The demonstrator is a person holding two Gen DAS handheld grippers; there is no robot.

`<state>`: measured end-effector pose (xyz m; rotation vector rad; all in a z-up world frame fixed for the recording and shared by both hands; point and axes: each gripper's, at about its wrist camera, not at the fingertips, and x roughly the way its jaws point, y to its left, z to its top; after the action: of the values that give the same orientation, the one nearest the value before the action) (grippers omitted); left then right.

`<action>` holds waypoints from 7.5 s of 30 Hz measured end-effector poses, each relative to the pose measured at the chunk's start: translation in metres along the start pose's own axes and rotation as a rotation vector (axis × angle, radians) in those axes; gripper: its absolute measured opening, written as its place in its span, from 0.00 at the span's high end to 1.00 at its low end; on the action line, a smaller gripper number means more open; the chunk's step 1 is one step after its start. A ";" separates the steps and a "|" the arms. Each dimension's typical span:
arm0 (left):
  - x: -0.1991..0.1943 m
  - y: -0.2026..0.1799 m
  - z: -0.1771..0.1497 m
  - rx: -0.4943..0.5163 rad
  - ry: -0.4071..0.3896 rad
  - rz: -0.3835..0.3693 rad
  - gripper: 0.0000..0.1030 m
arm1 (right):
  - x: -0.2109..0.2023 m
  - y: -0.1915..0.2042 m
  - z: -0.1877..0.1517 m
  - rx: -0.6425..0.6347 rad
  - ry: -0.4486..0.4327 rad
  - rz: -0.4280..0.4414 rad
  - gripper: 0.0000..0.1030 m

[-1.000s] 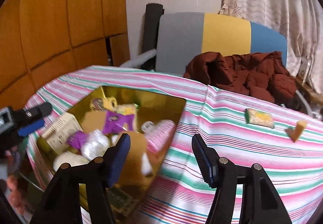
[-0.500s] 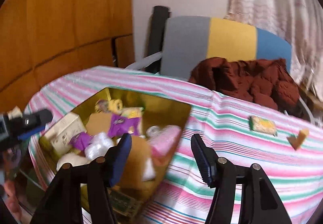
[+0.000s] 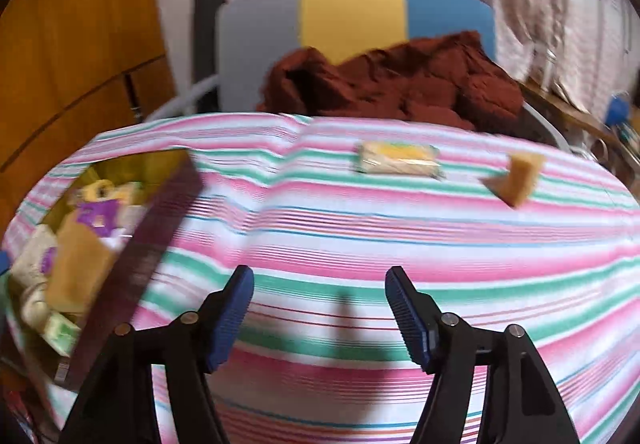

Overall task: Organize objects
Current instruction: 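Withdraw both grippers from the tray toward the last sponge and cracker pack, then grasp the second yellow sponge with the right gripper, then grasp the WEIDAN cracker pack with the left gripper while the right holds the sponge, then carry the cracker pack and sponge toward the gold tray, then open the left gripper over the tray while the right lowers the sponge in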

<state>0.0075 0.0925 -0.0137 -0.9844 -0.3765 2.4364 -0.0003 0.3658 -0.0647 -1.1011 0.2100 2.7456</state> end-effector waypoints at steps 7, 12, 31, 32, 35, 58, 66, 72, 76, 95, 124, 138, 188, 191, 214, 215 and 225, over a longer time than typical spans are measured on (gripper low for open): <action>0.019 -0.044 -0.014 0.123 0.063 -0.051 0.31 | 0.025 -0.091 0.017 0.174 0.018 -0.126 0.30; 0.032 -0.063 -0.020 0.161 0.112 -0.070 0.31 | 0.042 -0.149 0.051 0.279 0.000 -0.222 0.19; 0.063 -0.080 -0.024 0.157 0.193 -0.093 0.31 | 0.048 -0.241 0.056 0.440 0.007 -0.323 0.15; 0.064 -0.082 -0.025 0.162 0.193 -0.095 0.31 | 0.042 -0.244 0.052 0.450 -0.014 -0.307 0.15; 0.065 -0.088 -0.027 0.178 0.197 -0.100 0.31 | 0.035 -0.248 0.048 0.469 -0.041 -0.269 0.12; 0.126 -0.130 0.001 0.259 0.268 -0.103 0.30 | 0.067 -0.230 0.043 0.372 -0.019 -0.176 0.40; 0.193 -0.154 0.028 0.334 0.310 -0.017 0.26 | 0.066 -0.230 0.032 0.394 -0.018 -0.160 0.39; 0.238 -0.177 0.046 0.463 0.305 0.023 0.25 | 0.066 -0.227 0.033 0.373 -0.024 -0.184 0.39; 0.272 -0.193 0.055 0.559 0.312 0.030 0.20 | 0.066 -0.227 0.032 0.371 -0.030 -0.186 0.39; 0.372 -0.199 0.071 0.658 0.458 -0.053 0.15 | 0.066 -0.232 0.029 0.395 -0.049 -0.158 0.38; 0.304 -0.189 0.025 0.564 0.168 0.056 0.53 | 0.055 -0.218 0.031 0.335 -0.111 -0.245 0.40; 0.230 -0.165 -0.002 0.522 0.048 0.096 0.53 | 0.005 -0.176 0.021 0.261 -0.180 -0.252 0.41; 0.044 0.084 0.014 -0.003 0.035 0.264 0.52 | -0.060 0.006 0.017 -0.030 -0.241 -0.017 0.41; 0.050 0.094 0.010 -0.030 0.072 0.299 0.49 | -0.065 0.037 0.023 -0.054 -0.255 0.065 0.41; -0.024 0.068 0.000 0.083 -0.103 0.343 0.41 | 0.049 0.215 0.077 -0.376 0.038 0.299 0.39; -0.024 0.068 0.000 0.082 -0.102 0.346 0.41 | 0.057 0.217 0.078 -0.379 0.054 0.295 0.38; -0.026 0.085 0.004 0.000 -0.094 0.423 0.41 | 0.082 0.207 0.085 -0.290 0.090 0.318 0.09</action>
<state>-0.0070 0.0060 -0.0315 -1.0365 -0.2143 2.8685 -0.1600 0.1902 -0.0470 -1.3704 -0.0049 3.0833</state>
